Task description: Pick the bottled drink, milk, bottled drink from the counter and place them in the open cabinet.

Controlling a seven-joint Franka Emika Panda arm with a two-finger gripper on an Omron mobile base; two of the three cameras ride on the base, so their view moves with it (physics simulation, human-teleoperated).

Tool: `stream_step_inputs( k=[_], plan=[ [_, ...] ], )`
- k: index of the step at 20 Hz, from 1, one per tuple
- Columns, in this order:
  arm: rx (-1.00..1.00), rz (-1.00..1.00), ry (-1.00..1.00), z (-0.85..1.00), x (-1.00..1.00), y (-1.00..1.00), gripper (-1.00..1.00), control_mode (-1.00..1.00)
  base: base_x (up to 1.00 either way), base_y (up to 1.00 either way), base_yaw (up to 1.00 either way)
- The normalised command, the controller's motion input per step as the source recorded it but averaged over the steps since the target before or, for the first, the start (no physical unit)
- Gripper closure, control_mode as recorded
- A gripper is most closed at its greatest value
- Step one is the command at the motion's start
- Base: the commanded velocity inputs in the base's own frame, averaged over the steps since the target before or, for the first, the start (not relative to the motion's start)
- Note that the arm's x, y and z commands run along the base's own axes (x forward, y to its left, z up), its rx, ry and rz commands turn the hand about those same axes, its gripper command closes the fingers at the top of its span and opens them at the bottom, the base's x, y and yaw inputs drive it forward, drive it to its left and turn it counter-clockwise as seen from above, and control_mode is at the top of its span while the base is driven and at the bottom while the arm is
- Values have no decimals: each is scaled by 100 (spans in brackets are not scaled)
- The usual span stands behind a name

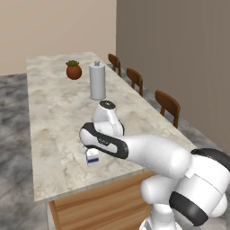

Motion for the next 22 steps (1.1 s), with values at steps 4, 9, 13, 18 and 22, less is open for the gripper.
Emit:
stream_step_inputs(
  k=[4, 9, 13, 18, 22],
  plan=[
    [-2, 4, 11, 0, 34, 0, -100, -100, 0, 0, 0],
    [0, 3, 13, 0, 39, 0, -100, -100, 0, 0, 0],
    [0, 1, 2, 0, 6, 0, -100, -100, 0, 0, 0],
    [-1, 3, 0, -4, -3, 0, -100, -100, 0, 0, 0],
    [-3, 11, -2, -13, -17, -2, -100, -100, 0, 0, 0]
  ],
)
